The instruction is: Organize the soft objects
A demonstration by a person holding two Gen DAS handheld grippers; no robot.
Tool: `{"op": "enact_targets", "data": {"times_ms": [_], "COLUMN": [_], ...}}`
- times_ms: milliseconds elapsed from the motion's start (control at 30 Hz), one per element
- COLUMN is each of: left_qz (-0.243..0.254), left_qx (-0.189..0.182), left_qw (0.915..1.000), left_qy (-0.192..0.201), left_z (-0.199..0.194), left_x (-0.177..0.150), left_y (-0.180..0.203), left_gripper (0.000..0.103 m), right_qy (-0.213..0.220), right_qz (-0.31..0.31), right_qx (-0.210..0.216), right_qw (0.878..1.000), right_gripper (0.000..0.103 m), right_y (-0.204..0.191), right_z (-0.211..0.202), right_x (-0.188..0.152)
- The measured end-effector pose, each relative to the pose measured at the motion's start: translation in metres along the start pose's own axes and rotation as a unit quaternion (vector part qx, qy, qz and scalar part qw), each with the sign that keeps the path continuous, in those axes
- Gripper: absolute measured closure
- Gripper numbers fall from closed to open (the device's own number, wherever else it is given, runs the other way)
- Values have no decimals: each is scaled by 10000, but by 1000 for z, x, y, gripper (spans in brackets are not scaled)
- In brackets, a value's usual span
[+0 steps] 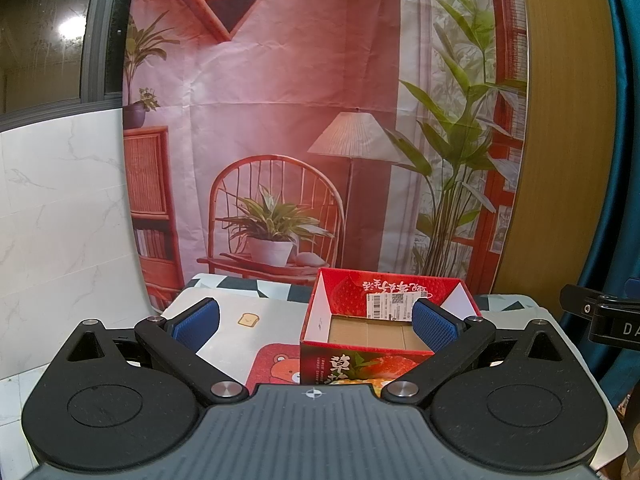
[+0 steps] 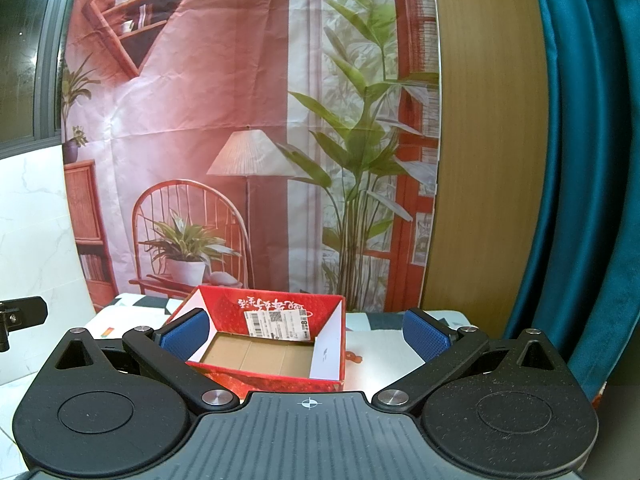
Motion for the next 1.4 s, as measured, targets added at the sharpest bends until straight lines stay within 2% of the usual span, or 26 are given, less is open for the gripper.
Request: {"op": "enact_targets", "data": {"times_ms": [867, 1133, 1400], "left_qz": [-97, -274, -396], "left_qx": [0, 199, 154], "left_qw": [9999, 9981, 9945], "left_qy": [-134, -518, -954], "left_z": [10, 45, 91], "left_x": [-7, -26, -60], "left_y": [-2, -17, -31], "left_gripper": [0, 0, 0], "right_qy": [12, 7, -157], "right_qz": [40, 390, 488], "right_qx": [49, 452, 488], "right_qw": [10000, 9982, 9975], "right_gripper": [0, 0, 0], "right_y": [0, 2, -3], "right_z": [0, 26, 70], "right_x": [-2, -26, -58]}}
Point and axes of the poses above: each gripper's, at about its wrist camera, not at the fingertips, and z roughly the way its jaws point, y to its right, x to its top, the point moved 6 cm from there along z, roughly the way its jaws point
